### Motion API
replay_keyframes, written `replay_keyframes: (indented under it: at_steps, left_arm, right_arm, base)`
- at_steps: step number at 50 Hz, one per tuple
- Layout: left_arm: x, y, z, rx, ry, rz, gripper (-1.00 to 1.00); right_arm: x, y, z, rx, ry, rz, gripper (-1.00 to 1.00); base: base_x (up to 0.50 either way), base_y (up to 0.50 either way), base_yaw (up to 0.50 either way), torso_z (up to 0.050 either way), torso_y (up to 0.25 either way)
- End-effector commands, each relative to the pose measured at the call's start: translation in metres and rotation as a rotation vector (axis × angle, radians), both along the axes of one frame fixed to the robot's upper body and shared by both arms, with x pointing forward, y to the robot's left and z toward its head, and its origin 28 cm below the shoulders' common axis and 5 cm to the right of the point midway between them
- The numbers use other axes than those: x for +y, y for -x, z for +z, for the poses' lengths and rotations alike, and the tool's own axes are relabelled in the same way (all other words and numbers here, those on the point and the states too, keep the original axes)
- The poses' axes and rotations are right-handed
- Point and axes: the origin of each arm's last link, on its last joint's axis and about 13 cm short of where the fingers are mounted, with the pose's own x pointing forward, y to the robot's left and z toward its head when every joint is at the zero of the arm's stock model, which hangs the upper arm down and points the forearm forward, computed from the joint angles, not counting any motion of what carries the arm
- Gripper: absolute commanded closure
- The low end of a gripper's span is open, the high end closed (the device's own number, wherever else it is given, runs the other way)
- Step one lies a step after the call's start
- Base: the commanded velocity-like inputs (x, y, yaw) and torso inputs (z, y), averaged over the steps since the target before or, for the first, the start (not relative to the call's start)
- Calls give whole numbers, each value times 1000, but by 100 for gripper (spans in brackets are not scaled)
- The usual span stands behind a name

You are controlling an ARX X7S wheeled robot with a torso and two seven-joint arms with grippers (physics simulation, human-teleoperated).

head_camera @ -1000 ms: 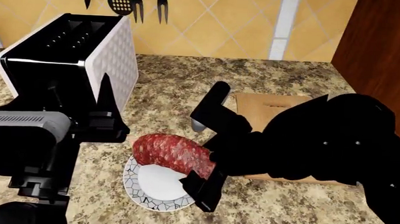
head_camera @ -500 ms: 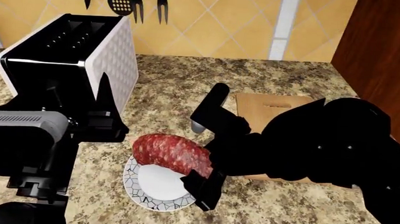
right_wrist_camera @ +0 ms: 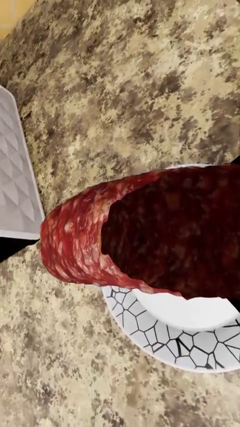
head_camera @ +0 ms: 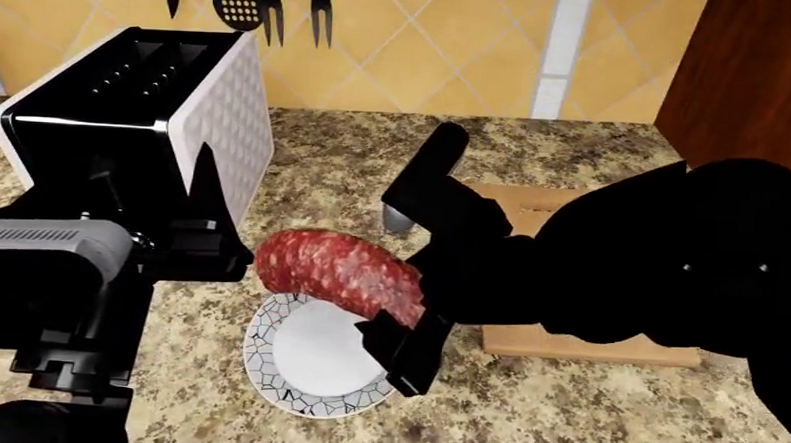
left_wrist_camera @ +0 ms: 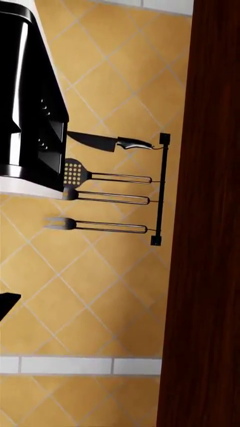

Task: Pick the salami from the plate and place it on the cutting board. Then pick the condiment bottle from the cabinet and place it next to the cutting board.

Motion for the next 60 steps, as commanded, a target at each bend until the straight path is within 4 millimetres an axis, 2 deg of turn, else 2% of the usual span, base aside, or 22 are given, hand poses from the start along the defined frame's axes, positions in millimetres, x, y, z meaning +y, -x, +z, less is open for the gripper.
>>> replay_keyframes:
  at_steps: [1, 10, 17, 25, 42, 48, 60]
  left_arm:
    - [0, 1, 1, 0, 0, 1, -100]
    - [0, 1, 1, -1, -2, 2, -100]
    - [0, 1, 0, -1, -3, 1, -100]
    - [0, 1, 1, -1, 0, 1, -100]
    - [0, 0, 0, 1, -3, 0, -100]
    - [0, 1, 0, 0, -4, 0, -100]
    - [0, 0, -1, 2, -5, 1, -100]
  right_arm:
    - [-6, 6, 16, -74, 7, -39, 100]
    - [-21, 7, 30, -157, 25, -149, 100]
    - [-38, 1, 39, -203, 32, -297, 100]
    - [-59, -13, 34, -181, 10, -571, 100]
    - [-96, -18, 20, -134, -61, -953, 100]
    - [-100, -21, 15, -121, -56, -1013, 100]
    - [-99, -26, 1, -83, -16, -1015, 100]
  base:
    - [0, 0, 0, 0, 0]
    - [0, 0, 0, 0, 0]
    - [0, 0, 0, 0, 0]
    - [0, 0, 0, 0, 0]
    - [0, 0, 0, 0, 0]
    - [0, 0, 0, 0, 0]
    - [0, 0, 0, 0, 0]
